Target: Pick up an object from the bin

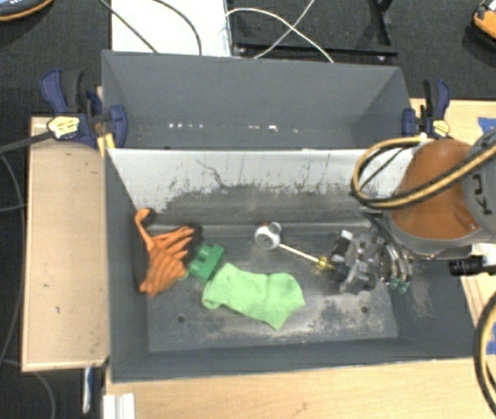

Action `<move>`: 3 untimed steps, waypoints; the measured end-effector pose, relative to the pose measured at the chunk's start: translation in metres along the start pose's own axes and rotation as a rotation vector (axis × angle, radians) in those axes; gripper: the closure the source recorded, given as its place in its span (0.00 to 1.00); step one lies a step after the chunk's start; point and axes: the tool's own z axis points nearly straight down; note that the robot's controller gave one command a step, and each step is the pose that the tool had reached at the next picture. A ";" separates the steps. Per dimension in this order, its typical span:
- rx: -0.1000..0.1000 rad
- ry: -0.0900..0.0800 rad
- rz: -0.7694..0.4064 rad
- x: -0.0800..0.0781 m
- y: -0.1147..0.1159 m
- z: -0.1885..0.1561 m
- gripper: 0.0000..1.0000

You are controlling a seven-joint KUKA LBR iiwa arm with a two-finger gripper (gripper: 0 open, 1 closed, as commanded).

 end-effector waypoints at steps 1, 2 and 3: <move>0.001 0.003 -0.001 0.001 0.000 -0.004 1.00; 0.000 0.001 -0.001 0.000 0.000 -0.008 1.00; 0.000 0.000 -0.002 0.000 0.000 -0.010 1.00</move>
Offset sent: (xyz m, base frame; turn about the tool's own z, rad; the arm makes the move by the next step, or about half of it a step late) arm 0.0000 0.0001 0.0130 0.0000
